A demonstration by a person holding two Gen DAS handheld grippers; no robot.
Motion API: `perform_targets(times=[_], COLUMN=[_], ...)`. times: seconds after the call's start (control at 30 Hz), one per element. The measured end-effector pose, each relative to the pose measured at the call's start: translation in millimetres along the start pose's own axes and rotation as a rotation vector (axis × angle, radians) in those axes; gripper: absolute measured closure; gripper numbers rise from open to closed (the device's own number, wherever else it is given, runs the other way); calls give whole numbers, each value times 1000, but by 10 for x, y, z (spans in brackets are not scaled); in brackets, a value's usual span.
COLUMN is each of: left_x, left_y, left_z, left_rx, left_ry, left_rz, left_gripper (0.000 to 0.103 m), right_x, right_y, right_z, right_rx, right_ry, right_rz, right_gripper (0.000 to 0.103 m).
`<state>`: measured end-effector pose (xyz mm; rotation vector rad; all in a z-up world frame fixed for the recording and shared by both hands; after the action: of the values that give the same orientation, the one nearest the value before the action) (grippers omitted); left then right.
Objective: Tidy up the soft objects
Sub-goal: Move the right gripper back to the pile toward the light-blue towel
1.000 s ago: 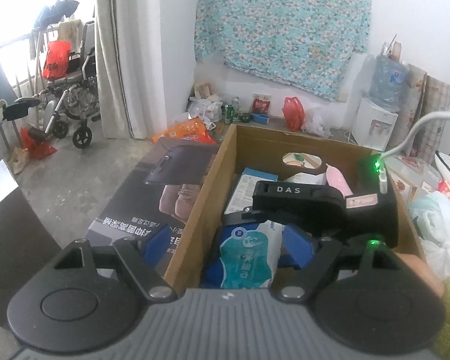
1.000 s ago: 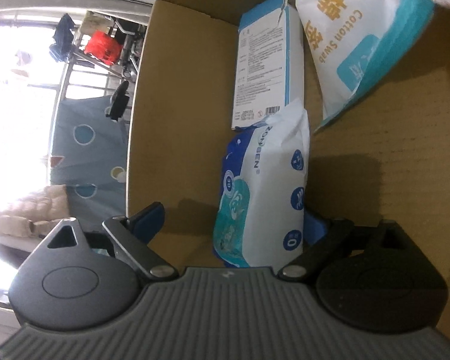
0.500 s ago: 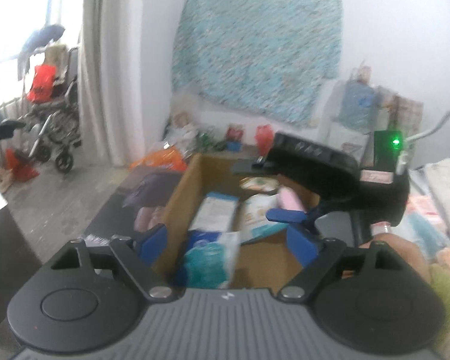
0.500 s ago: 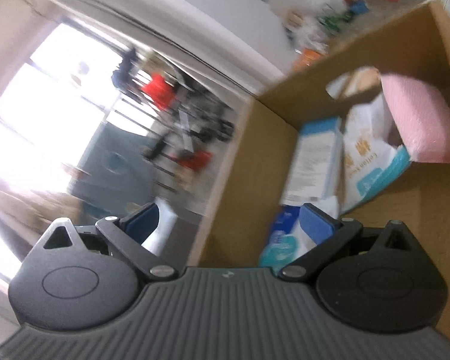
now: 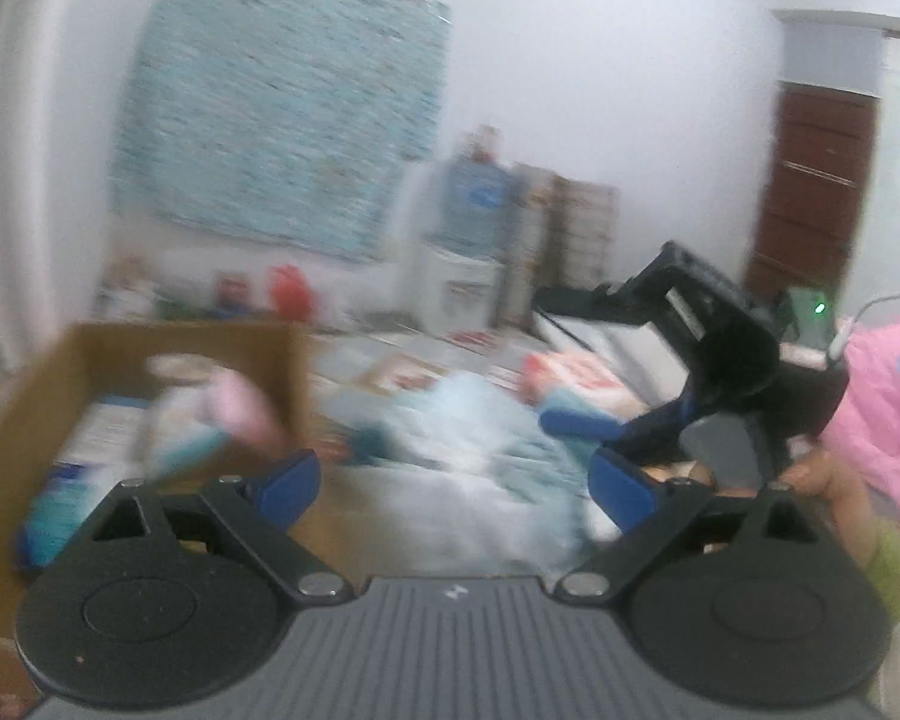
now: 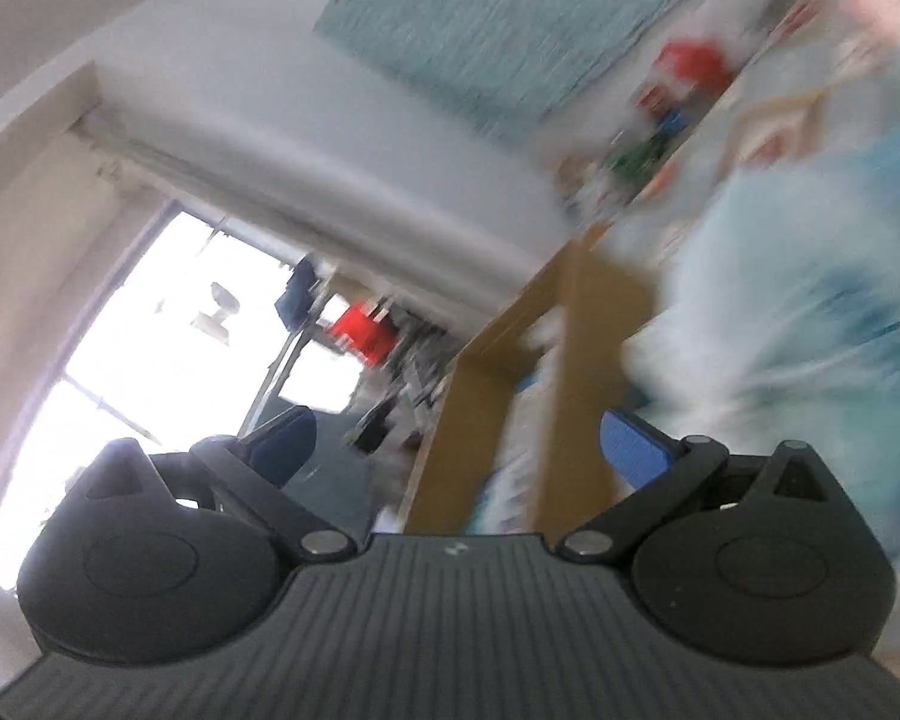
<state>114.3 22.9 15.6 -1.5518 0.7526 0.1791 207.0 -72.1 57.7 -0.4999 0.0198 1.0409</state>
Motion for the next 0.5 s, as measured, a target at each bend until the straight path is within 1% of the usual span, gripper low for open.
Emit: perform_targets(times=[0.03, 0.13, 0.23, 0.3, 0.4, 0.5], left_x=[106, 456, 769, 971, 1136, 1269], left_y=[11, 42, 130, 164, 246, 313], left_z=[-99, -391, -643, -762, -906, -969], left_rx=[9, 45, 73, 84, 97, 107], left_ry=[19, 49, 67, 87, 108, 115], left_rz=[13, 38, 63, 85, 108, 131], left_gripper=[6, 6, 7, 7, 7, 7], right_x=[-169, -663, -942, -976, -882, -673], right_y=[-69, -331, -615, -800, -1027, -1153], right_z=[-63, -237, -448, -636, -998, -1304], right_rx=[-20, -88, -138, -173, -215, -254], right_ry=[23, 147, 286, 384, 555, 662], right_rz=[-25, -106, -132, -96, -37, 21], right_gripper=[1, 1, 1, 1, 1, 2])
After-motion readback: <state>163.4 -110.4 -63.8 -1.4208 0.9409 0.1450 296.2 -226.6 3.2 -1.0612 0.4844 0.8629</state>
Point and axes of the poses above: each gripper's, at about its wrist camera, not at the fingertips, and x roughly the way its jaws point, z to its left, y to its underside, the point moved 10 cm from there along x, roughly the way its jaws point, and after that the axes turned 6 degrees about z, right-handed, at the moved point
